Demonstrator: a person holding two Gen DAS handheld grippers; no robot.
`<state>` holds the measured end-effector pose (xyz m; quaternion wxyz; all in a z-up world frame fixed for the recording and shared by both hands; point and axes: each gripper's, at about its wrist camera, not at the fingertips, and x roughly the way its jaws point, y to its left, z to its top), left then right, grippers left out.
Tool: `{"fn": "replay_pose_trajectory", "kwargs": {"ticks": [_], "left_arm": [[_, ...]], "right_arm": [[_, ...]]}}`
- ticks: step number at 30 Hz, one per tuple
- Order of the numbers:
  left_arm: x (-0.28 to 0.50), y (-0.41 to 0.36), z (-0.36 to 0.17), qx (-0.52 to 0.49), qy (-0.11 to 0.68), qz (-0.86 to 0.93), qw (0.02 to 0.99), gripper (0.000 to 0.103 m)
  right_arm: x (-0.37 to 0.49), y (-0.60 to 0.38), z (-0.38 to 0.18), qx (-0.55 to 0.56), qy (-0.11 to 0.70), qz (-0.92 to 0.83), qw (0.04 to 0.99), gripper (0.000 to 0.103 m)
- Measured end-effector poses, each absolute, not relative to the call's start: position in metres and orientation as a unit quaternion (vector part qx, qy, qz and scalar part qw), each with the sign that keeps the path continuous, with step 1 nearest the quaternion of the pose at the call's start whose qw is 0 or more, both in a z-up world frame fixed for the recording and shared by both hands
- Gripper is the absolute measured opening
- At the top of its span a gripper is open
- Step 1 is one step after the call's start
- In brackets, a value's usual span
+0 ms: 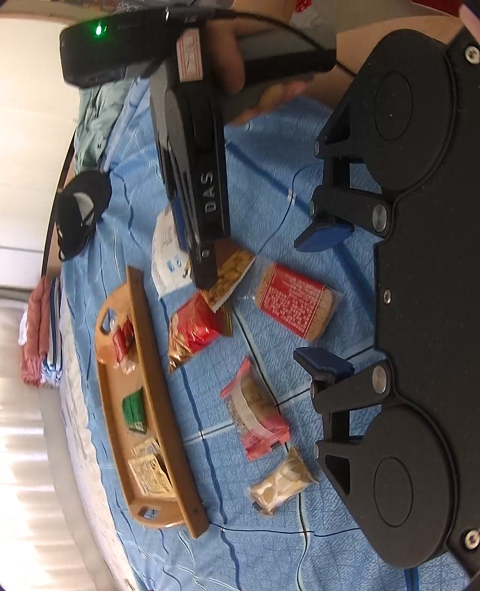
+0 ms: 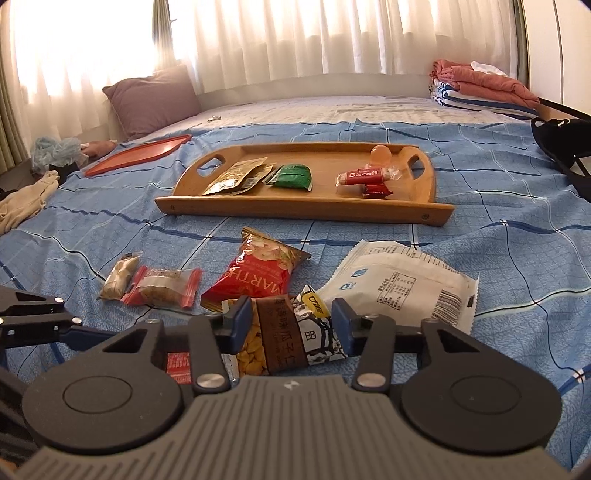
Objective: Organize snacks
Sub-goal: 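Grasp the red wafer packet with the left tool while the right tool grasps the nut bar, then carry the red wafer packet and nut bar over the wooden tray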
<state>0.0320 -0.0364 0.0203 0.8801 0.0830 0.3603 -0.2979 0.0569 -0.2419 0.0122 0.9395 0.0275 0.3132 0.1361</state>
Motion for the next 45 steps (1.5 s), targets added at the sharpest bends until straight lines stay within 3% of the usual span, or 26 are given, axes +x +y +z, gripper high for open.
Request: {"fn": "replay_pose_trajectory", "kwargs": {"ticks": [4, 11, 17, 24, 28, 34, 45], "left_arm": [[0.033, -0.040, 0.022, 0.092, 0.336, -0.281, 0.894, 0.059], [0.045, -0.054, 0.007, 0.099, 0.343, -0.286, 0.889, 0.058], [0.032, -0.051, 0.009, 0.104, 0.332, -0.286, 0.893, 0.033], [0.030, -0.040, 0.015, 0.094, 0.333, -0.260, 0.901, 0.033], [0.032, -0.031, 0.019, 0.087, 0.330, -0.243, 0.908, 0.033], [0.036, -0.019, 0.029, 0.075, 0.322, -0.219, 0.918, 0.033], [0.046, -0.012, 0.043, 0.060, 0.305, -0.197, 0.930, 0.033]], "right_arm": [[0.056, -0.240, 0.013, 0.028, 0.313, 0.143, 0.939, 0.058], [0.053, -0.230, 0.010, 0.003, 0.322, 0.148, 0.935, 0.071], [0.055, -0.234, 0.005, 0.009, 0.339, 0.144, 0.930, 0.076], [0.055, -0.234, 0.003, 0.014, 0.350, 0.160, 0.923, 0.082], [0.055, -0.228, 0.001, 0.002, 0.352, 0.160, 0.922, 0.081], [0.051, -0.225, 0.003, -0.005, 0.342, 0.159, 0.926, 0.061], [0.042, -0.220, 0.019, -0.003, 0.319, 0.161, 0.934, 0.056]]}}
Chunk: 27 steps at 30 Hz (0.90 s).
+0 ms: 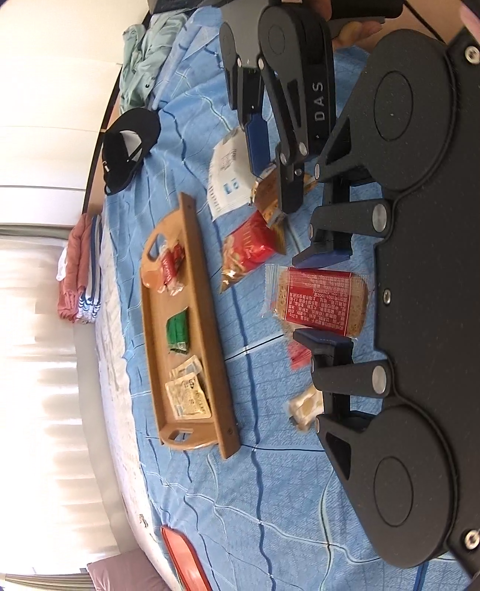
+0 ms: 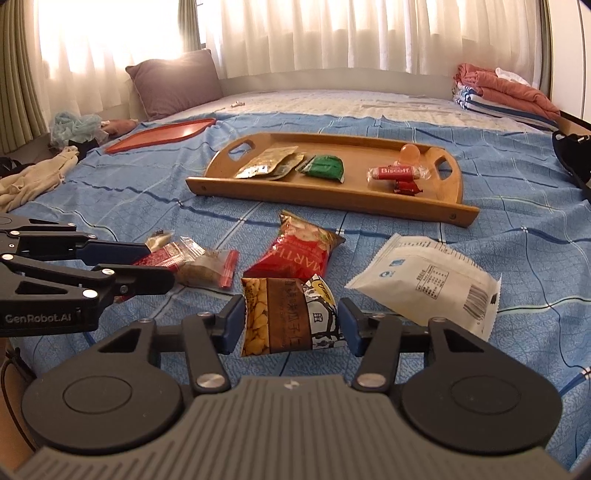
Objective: Organize snacks
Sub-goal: 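Carry the red wafer packet and nut bar over the wooden tray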
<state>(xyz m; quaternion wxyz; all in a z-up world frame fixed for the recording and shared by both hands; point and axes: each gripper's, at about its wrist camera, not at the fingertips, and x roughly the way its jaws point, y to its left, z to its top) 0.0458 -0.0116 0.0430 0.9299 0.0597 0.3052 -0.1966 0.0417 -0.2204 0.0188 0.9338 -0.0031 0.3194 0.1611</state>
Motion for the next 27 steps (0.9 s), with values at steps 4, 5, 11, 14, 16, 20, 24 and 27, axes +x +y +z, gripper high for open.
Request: {"fn": "replay_pose_trajectory", "kwargs": {"ticks": [4, 5, 11, 14, 16, 20, 24, 27], "left_arm": [[0.054, -0.009, 0.051, 0.054, 0.300, -0.192, 0.933, 0.033], [0.058, -0.009, 0.054, 0.052, 0.299, -0.190, 0.934, 0.033], [0.087, -0.005, 0.073, 0.037, 0.288, -0.172, 0.941, 0.033], [0.108, -0.003, 0.081, 0.023, 0.290, -0.165, 0.942, 0.033], [0.123, -0.003, 0.086, 0.014, 0.294, -0.163, 0.942, 0.033], [0.158, -0.007, 0.096, -0.002, 0.305, -0.162, 0.939, 0.033], [0.197, -0.016, 0.096, -0.022, 0.333, -0.164, 0.928, 0.033], [0.227, -0.023, 0.089, -0.040, 0.358, -0.161, 0.919, 0.033]], "right_arm": [[0.041, -0.224, 0.031, 0.010, 0.301, 0.153, 0.941, 0.056], [0.042, -0.225, 0.035, 0.012, 0.297, 0.151, 0.943, 0.056], [0.058, -0.240, 0.057, 0.038, 0.276, 0.126, 0.952, 0.056], [0.075, -0.250, 0.065, 0.055, 0.276, 0.110, 0.953, 0.056], [0.090, -0.258, 0.070, 0.067, 0.283, 0.101, 0.951, 0.056], [0.126, -0.274, 0.077, 0.087, 0.308, 0.083, 0.944, 0.056], [0.163, -0.289, 0.080, 0.117, 0.335, 0.078, 0.932, 0.056], [0.191, -0.290, 0.079, 0.117, 0.356, 0.083, 0.924, 0.056]]}}
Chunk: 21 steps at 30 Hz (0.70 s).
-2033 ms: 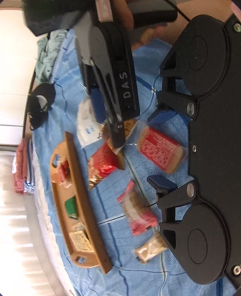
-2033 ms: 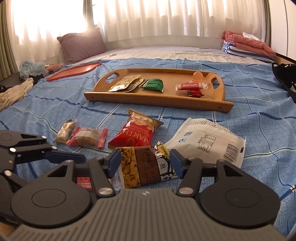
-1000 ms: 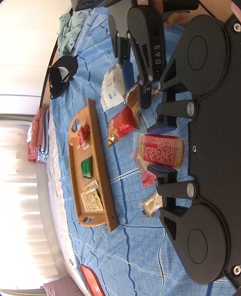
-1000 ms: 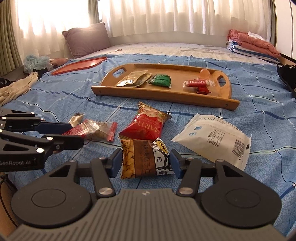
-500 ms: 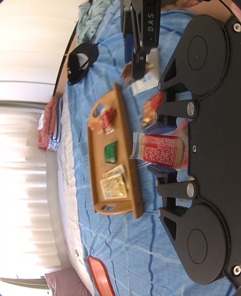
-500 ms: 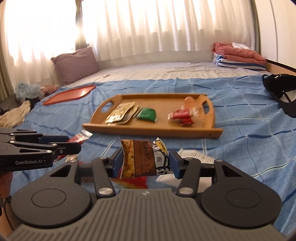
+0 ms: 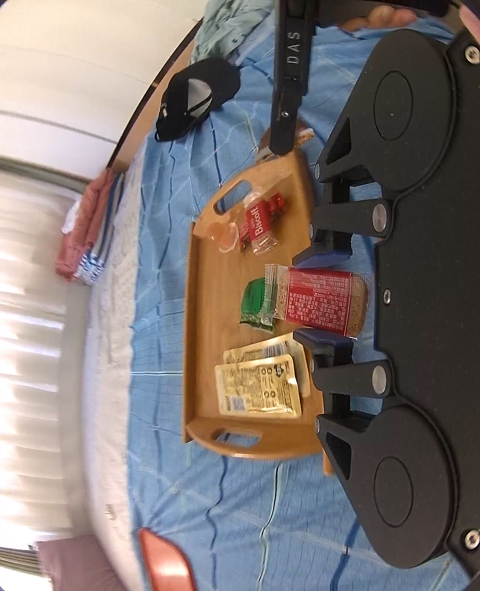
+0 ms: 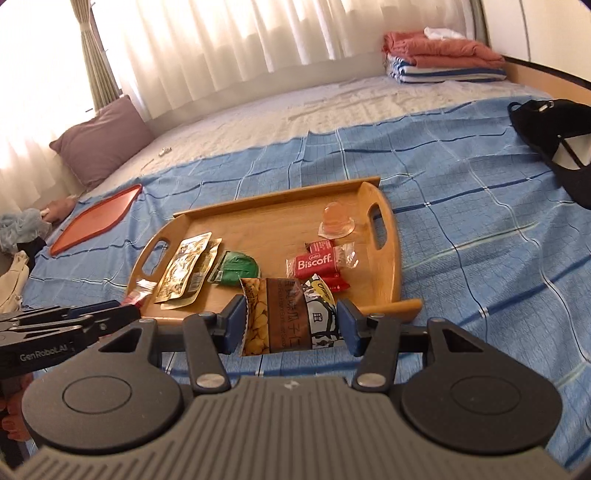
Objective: Organize snacks
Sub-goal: 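Carry the red wafer packet and nut bar over the wooden tray, then lower the red packet and nut bar onto the tray and open both tools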
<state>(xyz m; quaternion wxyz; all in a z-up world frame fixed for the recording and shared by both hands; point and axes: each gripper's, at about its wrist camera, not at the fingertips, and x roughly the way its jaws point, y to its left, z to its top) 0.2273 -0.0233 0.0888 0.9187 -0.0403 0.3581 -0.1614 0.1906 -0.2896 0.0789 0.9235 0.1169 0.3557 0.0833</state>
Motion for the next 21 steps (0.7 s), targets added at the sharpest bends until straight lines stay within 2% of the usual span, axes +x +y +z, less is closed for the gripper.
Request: {"fn": "replay_pose_trajectory", "kwargs": {"ticks": [11, 21], "left_arm": [[0.300, -0.052, 0.056, -0.042, 0.410, -0.155, 0.898, 0.033], [0.327, -0.058, 0.026, -0.031, 0.434, -0.137, 0.890, 0.033]], "right_arm": [[0.261, -0.259, 0.050, 0.042, 0.434, 0.093, 0.895, 0.056], [0.286, -0.249, 0.030, 0.023, 0.444, 0.094, 0.891, 0.056]]}}
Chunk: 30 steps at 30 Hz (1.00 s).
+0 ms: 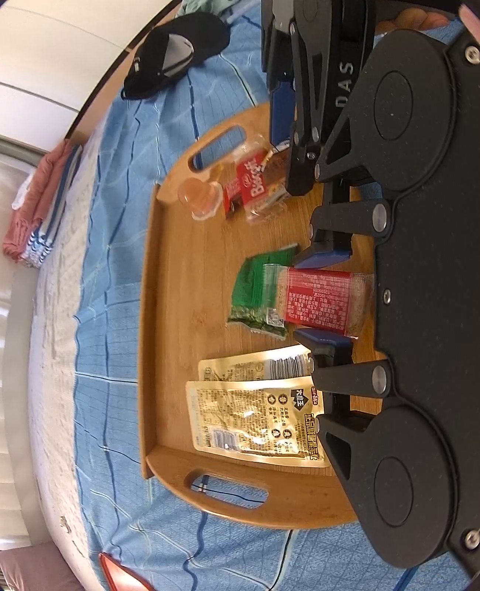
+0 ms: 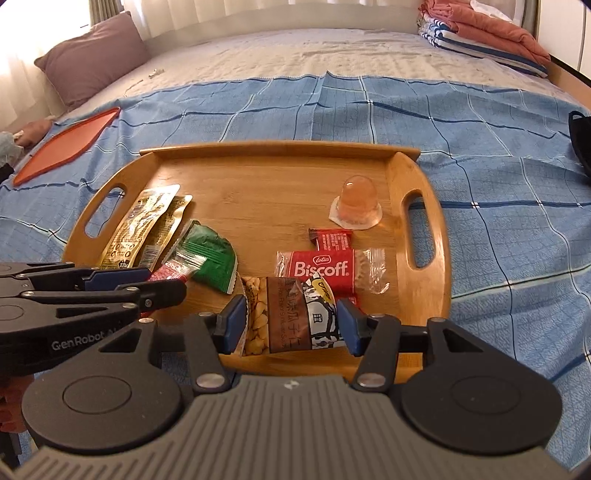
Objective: Organize snacks
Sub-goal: 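Lower the red packet and nut bar onto the tray and open both tools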
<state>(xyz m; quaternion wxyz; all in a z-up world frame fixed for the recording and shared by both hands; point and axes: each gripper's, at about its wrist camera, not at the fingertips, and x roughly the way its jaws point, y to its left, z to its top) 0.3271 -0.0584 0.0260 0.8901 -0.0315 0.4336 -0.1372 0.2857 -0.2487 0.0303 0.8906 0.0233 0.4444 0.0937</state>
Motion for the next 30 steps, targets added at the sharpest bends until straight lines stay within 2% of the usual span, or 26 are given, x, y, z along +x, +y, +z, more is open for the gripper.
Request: {"fn": "replay_pose_trajectory", "kwargs": {"ticks": [16, 23, 26, 27, 30], "left_arm": [[0.346, -0.061, 0.019, -0.034, 0.414, -0.120, 0.902, 0.033], [0.333, -0.063, 0.021, 0.000, 0.403, -0.121, 0.907, 0.032], [0.329, -0.060, 0.026, -0.003, 0.399, -0.122, 0.909, 0.038], [0.326, -0.058, 0.028, 0.000, 0.395, -0.121, 0.911, 0.043], [0.321, -0.053, 0.035, 0.008, 0.386, -0.121, 0.915, 0.047]], "right_arm": [[0.300, -0.259, 0.027, 0.049, 0.416, 0.103, 0.902, 0.056], [0.279, -0.238, 0.022, 0.005, 0.414, 0.138, 0.900, 0.057], [0.281, -0.237, 0.018, 0.002, 0.416, 0.125, 0.901, 0.057], [0.281, -0.238, 0.017, 0.004, 0.414, 0.124, 0.902, 0.058], [0.278, -0.237, 0.017, 0.003, 0.410, 0.119, 0.904, 0.060]]}}
